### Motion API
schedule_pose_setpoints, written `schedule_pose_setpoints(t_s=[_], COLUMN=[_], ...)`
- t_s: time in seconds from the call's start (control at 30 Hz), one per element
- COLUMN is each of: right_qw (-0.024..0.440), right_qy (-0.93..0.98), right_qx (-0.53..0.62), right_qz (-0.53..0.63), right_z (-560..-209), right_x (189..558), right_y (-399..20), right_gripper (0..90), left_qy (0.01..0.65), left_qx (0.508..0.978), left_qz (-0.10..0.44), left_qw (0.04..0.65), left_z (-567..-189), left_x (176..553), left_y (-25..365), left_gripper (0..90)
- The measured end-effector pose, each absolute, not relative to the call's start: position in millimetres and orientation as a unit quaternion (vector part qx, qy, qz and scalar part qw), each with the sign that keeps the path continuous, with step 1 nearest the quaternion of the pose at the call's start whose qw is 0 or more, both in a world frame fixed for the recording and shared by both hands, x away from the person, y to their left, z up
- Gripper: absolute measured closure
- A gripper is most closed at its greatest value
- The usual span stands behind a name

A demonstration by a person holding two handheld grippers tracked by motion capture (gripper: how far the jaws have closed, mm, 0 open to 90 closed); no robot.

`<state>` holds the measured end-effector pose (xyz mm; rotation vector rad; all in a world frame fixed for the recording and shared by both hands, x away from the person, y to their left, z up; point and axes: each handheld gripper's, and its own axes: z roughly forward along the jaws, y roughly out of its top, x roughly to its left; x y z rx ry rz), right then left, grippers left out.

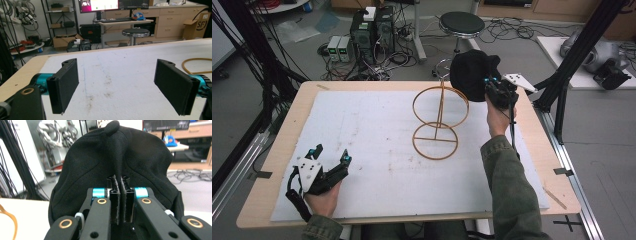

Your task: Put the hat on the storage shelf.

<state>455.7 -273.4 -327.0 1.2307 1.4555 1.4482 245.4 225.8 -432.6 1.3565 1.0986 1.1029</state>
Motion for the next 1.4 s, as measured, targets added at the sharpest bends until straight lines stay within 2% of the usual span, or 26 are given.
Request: schedule_pose_setpoints(t_s=[0.3, 0.67, 1.27, 1.4], right_qw=[0.380, 0.387, 0.350, 0.323], right_qy=[0.535, 0.510, 0.527, 0.542], right_qx=[0.449, 0.411, 0.331, 0.307], right_qz=[0.606, 0.649, 0.700, 0.712], right_z=[-300, -286, -255, -250], right_x=[440, 426, 388, 379], right_y=[-282, -287, -266, -255], right_gripper=[88.3, 88.3, 88.2, 88.2], left_qy=[0.459, 0.447, 0.445, 0.445], left_qx=[0.559, 0.570, 0.568, 0.569], left_qz=[0.465, 0.464, 0.469, 0.466], left_qw=[0.511, 0.509, 0.509, 0.510], left_z=[-432, -431, -431, -431], left_x=[244, 245, 245, 246], left_y=[226, 221, 217, 217], left_gripper=[18.9, 18.4, 18.3, 18.4])
